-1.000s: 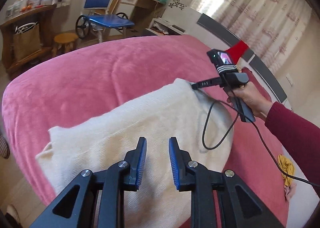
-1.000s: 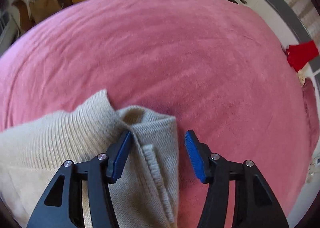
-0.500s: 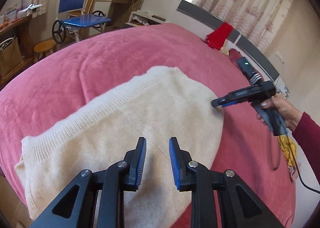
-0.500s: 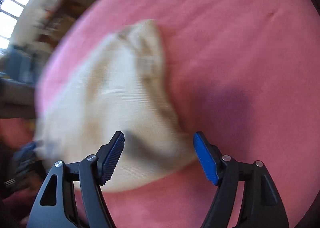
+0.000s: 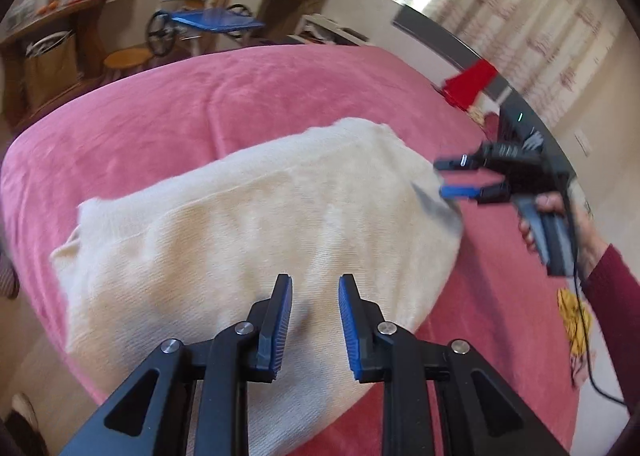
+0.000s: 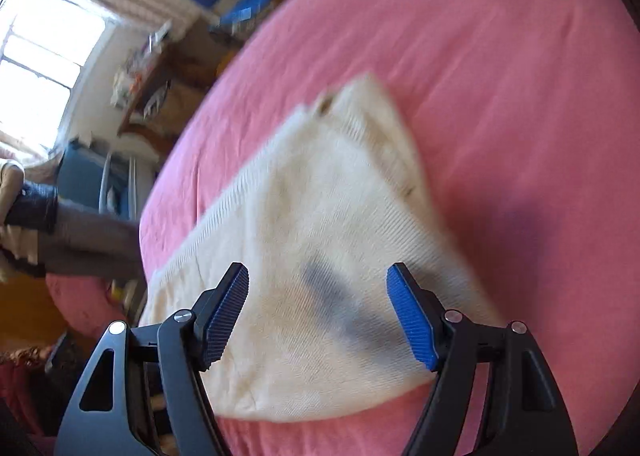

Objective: Fold clothes

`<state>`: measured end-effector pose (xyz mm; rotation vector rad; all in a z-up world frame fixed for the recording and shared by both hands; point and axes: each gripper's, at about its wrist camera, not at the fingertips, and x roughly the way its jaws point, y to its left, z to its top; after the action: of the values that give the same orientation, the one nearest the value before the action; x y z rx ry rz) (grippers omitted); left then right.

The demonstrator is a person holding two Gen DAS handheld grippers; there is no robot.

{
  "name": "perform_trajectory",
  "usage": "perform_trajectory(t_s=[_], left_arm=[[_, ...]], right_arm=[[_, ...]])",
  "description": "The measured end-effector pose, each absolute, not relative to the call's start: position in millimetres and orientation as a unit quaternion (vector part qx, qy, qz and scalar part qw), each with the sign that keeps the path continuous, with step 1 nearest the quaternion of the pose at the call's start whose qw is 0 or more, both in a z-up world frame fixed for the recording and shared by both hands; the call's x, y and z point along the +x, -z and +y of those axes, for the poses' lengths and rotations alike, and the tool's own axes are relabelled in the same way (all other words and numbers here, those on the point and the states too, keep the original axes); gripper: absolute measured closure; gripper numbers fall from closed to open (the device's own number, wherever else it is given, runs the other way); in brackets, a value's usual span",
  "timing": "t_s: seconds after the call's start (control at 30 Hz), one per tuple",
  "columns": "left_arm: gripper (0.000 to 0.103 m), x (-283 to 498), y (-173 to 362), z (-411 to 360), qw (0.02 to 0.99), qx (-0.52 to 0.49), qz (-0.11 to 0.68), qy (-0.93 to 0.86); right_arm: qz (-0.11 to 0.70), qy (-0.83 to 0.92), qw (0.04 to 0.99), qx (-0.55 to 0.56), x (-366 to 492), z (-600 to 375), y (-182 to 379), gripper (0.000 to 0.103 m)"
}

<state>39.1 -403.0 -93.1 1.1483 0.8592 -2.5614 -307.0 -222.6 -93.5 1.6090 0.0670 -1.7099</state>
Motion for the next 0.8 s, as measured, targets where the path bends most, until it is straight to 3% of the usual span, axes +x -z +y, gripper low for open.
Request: perform_trajectory(t_s=[0.07,0.17,0.33,0.57,0.8], left_arm=[[0.079,61.6,89.3,-420.2,0.135,0.378,0.317,0.859],[0.079,112.5,79.0,-455.0,0.196,0.336,0.370,0.843],[0.079,188.4,88.2,-492.8,0.267,0.303,0.443,0.801],[0.075,178.8,130.6,-464.1,0.210,0.357,0.435,0.800],[0.070,152.5,156.8,-434.5,0.154,0.381,0.425,0.806]], right_arm=[[0.065,0.680,0.335,0.649,-303.0,-232.8,114.1,0.034],[0.031,0.708,0.337,0.621,-287.9,-235.9,96.3,0.033],[0.057,0.683,0.443,0.577,-208.4,-257.3,53.0,0.029],[0.108,0.625,0.481,0.605,-135.8,-271.3,97.3,0.029],[0.096,0.606,0.477,0.629,-113.2,-254.5,120.8,0.029]])
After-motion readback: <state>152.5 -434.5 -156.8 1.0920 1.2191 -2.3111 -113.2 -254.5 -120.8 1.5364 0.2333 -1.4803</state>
